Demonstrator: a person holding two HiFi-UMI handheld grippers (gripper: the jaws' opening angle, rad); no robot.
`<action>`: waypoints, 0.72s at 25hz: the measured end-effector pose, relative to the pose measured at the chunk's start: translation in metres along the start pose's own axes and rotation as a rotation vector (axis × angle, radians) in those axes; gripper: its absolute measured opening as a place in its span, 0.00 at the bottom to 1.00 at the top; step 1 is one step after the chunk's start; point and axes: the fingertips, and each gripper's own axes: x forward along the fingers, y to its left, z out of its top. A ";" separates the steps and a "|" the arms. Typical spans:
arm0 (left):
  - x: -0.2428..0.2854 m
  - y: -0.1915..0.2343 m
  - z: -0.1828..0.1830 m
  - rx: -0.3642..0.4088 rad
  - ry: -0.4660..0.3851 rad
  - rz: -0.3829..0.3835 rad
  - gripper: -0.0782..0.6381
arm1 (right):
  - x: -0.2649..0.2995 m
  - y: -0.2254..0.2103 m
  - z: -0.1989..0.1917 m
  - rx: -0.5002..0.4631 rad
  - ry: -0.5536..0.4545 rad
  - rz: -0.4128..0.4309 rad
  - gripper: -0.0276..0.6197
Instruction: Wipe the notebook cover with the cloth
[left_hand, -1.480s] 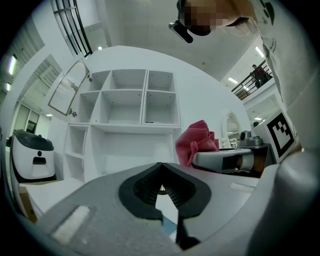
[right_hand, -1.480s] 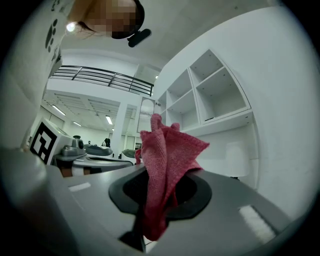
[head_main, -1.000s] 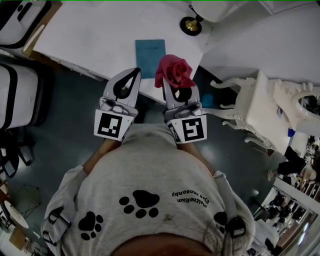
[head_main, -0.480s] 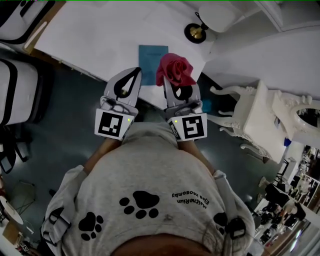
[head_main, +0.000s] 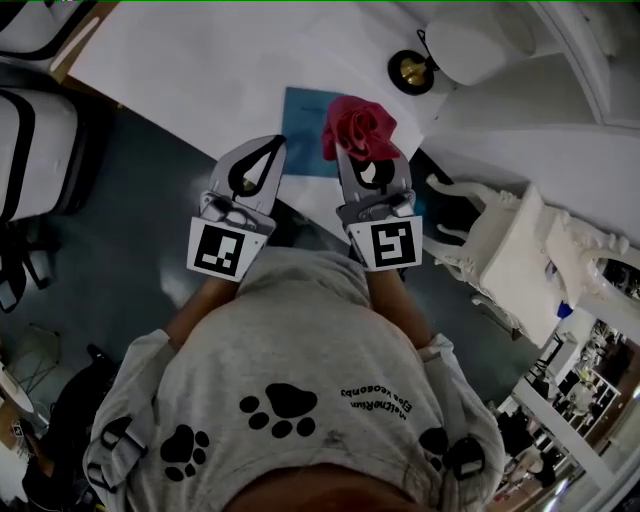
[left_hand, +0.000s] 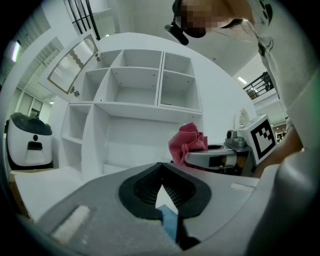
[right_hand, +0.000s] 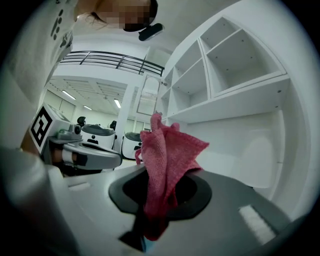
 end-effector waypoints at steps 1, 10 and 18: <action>0.002 0.001 -0.003 0.001 0.007 0.003 0.10 | 0.004 -0.002 -0.004 -0.006 0.006 0.015 0.14; 0.005 0.004 -0.041 -0.007 0.058 0.026 0.10 | 0.032 -0.006 -0.035 -0.041 0.044 0.128 0.14; 0.010 0.003 -0.075 0.030 0.115 0.021 0.10 | 0.049 -0.010 -0.070 -0.093 0.095 0.227 0.14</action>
